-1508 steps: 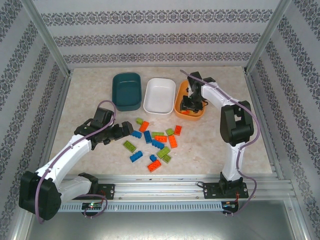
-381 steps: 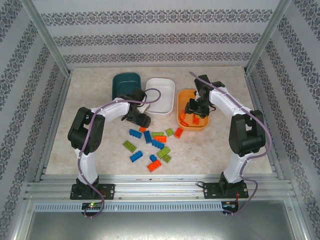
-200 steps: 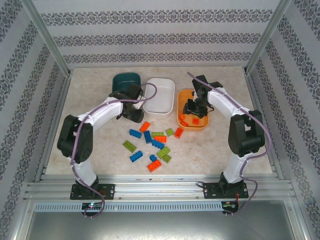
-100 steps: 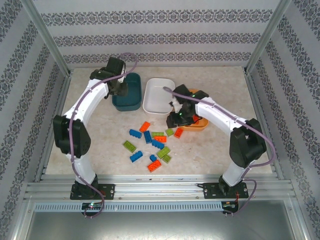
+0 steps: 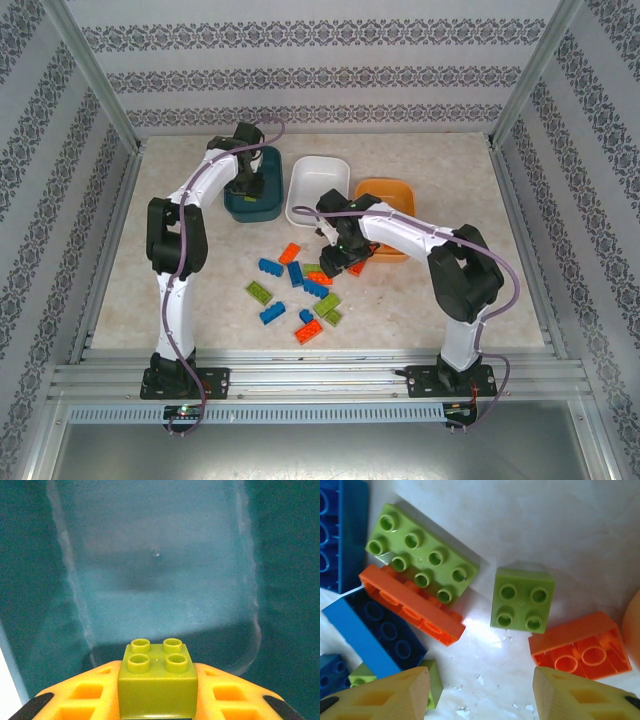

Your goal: Sort the legos into containers by color

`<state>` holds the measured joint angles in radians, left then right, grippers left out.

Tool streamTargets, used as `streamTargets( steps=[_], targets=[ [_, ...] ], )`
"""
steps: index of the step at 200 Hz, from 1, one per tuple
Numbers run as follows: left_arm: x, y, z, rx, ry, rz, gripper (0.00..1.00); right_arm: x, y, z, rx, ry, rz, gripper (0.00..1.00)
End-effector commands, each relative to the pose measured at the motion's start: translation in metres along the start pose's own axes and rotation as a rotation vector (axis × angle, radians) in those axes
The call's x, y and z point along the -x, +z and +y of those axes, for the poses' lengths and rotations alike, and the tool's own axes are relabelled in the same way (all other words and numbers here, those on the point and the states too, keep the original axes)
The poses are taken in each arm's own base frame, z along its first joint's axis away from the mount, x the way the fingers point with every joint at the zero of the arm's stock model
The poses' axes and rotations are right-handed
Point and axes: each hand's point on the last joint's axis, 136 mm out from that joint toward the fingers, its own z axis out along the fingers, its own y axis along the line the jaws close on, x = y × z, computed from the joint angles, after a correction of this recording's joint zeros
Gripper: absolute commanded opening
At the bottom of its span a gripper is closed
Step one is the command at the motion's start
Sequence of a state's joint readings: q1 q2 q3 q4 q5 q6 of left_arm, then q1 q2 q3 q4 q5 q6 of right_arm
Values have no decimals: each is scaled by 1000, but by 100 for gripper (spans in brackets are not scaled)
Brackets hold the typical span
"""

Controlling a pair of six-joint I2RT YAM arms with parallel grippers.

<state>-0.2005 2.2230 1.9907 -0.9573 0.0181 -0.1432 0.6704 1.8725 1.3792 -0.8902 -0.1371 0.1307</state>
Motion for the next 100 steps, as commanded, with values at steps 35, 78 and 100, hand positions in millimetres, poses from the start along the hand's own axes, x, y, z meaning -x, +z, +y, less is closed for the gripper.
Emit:
streamTargets(
  steps=[35, 78, 100],
  targets=[
    [-17, 13, -28, -90, 62, 66, 30, 10, 9, -10, -47, 1, 12, 59],
    [-62, 14, -53, -91, 155, 121, 30, 15, 15, -18, -56, 7, 25, 59],
    [-74, 14, -53, -97, 134, 120, 30, 18, 18, -23, -60, 25, 27, 59]
  ],
)
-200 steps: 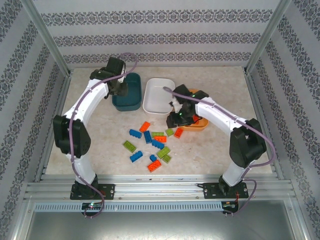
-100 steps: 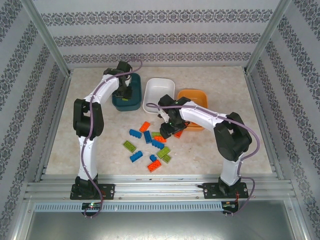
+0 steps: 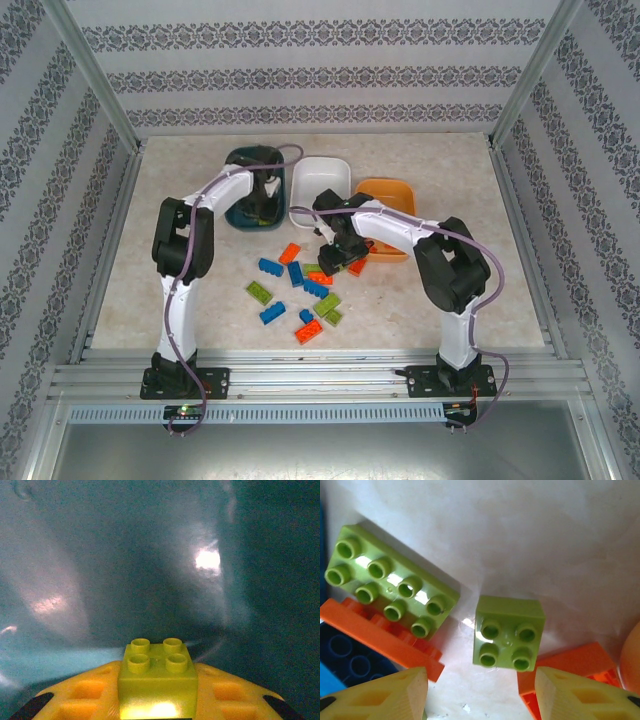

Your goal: Sort the legos into containers by color

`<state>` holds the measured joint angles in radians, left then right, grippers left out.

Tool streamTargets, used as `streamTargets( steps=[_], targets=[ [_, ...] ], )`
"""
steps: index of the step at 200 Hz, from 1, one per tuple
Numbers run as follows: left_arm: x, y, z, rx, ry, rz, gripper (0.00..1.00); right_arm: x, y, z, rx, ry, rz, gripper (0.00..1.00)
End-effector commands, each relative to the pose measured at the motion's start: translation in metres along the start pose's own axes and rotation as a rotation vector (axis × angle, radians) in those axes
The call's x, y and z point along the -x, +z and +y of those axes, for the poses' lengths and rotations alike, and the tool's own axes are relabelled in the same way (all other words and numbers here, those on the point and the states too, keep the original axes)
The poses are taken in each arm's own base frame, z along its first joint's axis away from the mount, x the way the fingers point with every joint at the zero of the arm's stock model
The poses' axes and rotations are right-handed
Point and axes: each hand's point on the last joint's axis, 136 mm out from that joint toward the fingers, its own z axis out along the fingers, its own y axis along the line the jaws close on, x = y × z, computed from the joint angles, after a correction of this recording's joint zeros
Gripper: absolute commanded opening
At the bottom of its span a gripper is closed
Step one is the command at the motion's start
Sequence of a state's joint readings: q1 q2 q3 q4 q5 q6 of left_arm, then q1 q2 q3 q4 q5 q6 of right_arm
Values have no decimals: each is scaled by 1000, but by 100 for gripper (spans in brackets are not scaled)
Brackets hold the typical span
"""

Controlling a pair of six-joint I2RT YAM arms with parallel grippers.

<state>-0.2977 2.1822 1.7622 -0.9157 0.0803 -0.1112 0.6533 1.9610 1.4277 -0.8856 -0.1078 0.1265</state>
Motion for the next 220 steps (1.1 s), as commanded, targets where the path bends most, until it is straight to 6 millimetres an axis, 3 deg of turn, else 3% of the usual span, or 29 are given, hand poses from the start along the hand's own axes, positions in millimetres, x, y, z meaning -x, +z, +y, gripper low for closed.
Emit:
streamTargets(
  steps=[1, 52, 112, 157, 220],
  targets=[
    [-6, -15, -8, -30, 8, -37, 30, 7, 0, -10, -24, 8, -2, 59],
    [6, -26, -7, -19, 1, -67, 48, 13, 6, -14, -26, 26, 1, 57],
    [17, -38, -18, -80, -52, -96, 56, 13, 17, -10, -20, 25, 19, 55],
    [17, -56, -15, -83, -75, -119, 61, 9, 23, -14, -43, 42, 43, 49],
    [13, -85, -12, -110, -133, -181, 66, 8, 0, -15, -51, 45, -11, 41]
  ],
)
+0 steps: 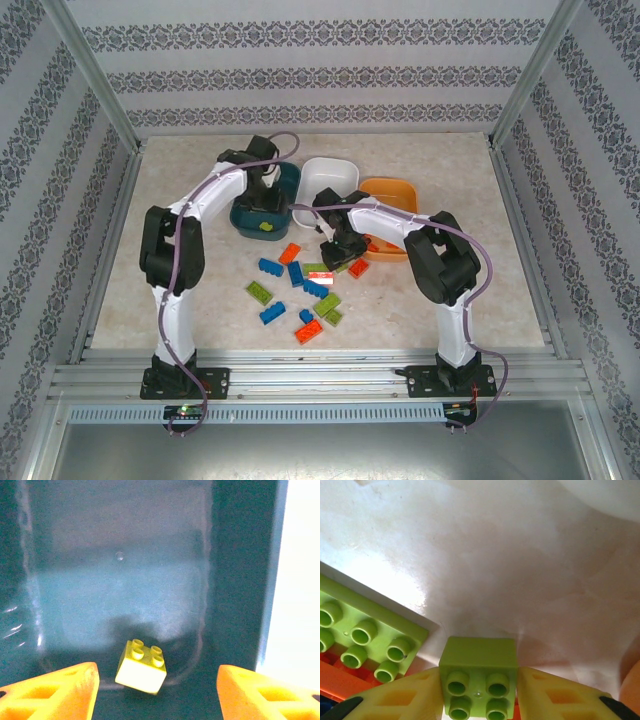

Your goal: Sort the legos into containers by color

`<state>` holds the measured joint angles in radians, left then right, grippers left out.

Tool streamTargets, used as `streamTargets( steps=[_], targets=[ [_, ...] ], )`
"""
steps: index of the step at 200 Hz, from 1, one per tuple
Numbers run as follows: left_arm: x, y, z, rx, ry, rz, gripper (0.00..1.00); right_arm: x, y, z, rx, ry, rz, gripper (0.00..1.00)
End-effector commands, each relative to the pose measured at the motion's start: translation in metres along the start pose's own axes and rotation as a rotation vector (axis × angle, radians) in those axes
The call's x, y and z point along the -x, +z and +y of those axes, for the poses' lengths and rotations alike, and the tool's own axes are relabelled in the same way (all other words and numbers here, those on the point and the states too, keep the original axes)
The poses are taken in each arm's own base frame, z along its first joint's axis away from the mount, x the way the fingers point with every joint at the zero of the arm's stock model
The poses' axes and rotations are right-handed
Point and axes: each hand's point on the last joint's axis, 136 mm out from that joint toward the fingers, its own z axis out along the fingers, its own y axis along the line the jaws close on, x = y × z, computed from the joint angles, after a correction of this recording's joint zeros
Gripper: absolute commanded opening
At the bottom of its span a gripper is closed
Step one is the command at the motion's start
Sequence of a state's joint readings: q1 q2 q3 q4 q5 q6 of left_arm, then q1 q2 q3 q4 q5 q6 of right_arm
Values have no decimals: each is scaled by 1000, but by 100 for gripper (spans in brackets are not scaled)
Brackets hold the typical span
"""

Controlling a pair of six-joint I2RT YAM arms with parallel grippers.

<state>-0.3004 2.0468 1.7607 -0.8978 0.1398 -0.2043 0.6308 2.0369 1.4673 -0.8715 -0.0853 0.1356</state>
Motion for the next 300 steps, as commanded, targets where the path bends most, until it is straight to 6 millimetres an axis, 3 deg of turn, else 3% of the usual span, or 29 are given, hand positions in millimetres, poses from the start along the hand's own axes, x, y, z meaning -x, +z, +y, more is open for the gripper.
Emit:
streamTargets(
  steps=[1, 54, 102, 136, 191, 253, 300],
  targets=[
    [0, -28, 0, -26, -49, -42, 66, -3, -17, -2, -24, 13, -30, 41],
    [-12, -57, 3, -45, -82, -88, 71, -10, -64, 8, 36, 53, -114, 40],
    [-60, -72, 12, -36, -122, -75, 73, -14, -87, 19, 115, 82, -163, 41],
    [-105, -69, 18, -42, -187, -31, 74, -13, -59, 14, 73, 10, -86, 49],
    [-148, -71, 20, -68, -274, -11, 78, -2, -27, -4, 19, -10, -44, 52],
    [-154, -75, 23, -51, -267, 0, 79, 5, -6, -3, 18, -7, -20, 52],
    [-155, -73, 22, -57, -276, 7, 80, 6, 1, -2, 15, 0, -14, 45]
  ],
)
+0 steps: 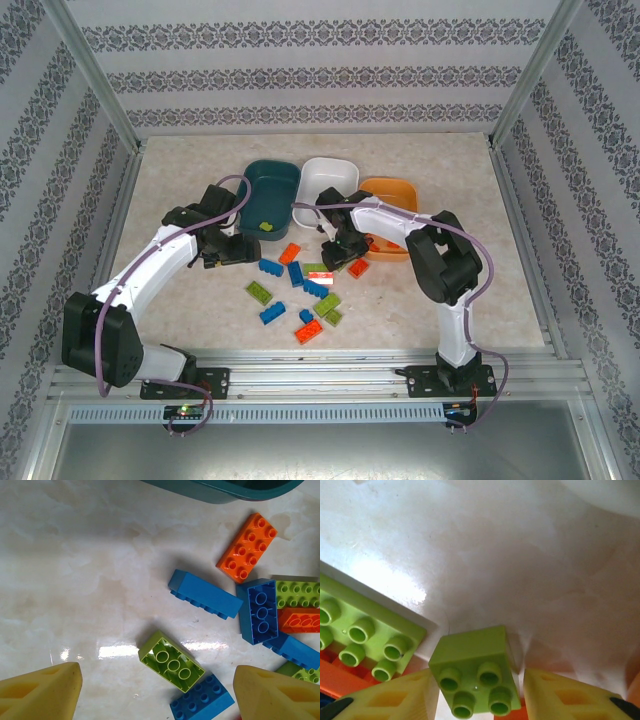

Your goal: Sort the legos into containers by color

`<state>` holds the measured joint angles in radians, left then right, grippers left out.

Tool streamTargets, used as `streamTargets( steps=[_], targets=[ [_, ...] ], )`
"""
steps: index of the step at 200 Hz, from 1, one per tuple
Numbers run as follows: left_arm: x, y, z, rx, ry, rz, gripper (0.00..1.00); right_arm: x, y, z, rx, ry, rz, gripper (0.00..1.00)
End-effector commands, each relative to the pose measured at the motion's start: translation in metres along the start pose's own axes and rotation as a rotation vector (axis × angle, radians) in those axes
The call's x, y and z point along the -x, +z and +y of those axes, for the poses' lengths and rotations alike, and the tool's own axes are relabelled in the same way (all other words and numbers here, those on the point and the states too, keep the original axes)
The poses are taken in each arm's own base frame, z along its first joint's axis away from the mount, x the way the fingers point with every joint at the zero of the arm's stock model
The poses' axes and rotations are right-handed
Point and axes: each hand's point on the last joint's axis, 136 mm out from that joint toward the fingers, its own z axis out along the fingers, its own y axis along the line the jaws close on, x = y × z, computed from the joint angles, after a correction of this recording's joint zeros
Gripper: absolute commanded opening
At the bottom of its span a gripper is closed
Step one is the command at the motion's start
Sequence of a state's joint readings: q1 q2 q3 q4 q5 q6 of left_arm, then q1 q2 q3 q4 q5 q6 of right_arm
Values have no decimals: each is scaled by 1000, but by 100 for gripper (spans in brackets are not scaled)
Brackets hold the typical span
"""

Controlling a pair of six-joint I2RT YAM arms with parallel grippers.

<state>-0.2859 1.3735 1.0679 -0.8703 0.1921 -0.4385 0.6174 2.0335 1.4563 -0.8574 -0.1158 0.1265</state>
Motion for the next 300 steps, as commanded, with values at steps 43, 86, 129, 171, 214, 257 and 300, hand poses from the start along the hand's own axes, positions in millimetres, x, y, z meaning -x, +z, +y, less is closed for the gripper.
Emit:
streamTargets(
  steps=[43, 86, 129, 171, 214, 257, 300],
  targets=[
    [1, -6, -1, -15, -42, -11, 81, 8, -21, -4, -37, -1, -63, 36],
    [4, -12, -4, -27, -6, -24, 82, -4, -59, 8, 12, 54, -108, 35],
    [7, -21, 0, -8, 27, -42, 83, 7, -128, 47, 221, 216, -246, 35],
    [-10, -16, 3, -78, -47, -12, 84, 86, -163, 83, 507, 354, -350, 33],
    [-4, -33, -11, -159, -106, -42, 85, 161, -159, 113, 672, 406, -342, 33],
    [-15, -14, -9, -192, -134, -17, 85, 197, -118, 113, 666, 494, -298, 35],
    [-28, 6, -10, -224, -157, 60, 85, 212, -93, 124, 683, 509, -265, 38]
  ],
)
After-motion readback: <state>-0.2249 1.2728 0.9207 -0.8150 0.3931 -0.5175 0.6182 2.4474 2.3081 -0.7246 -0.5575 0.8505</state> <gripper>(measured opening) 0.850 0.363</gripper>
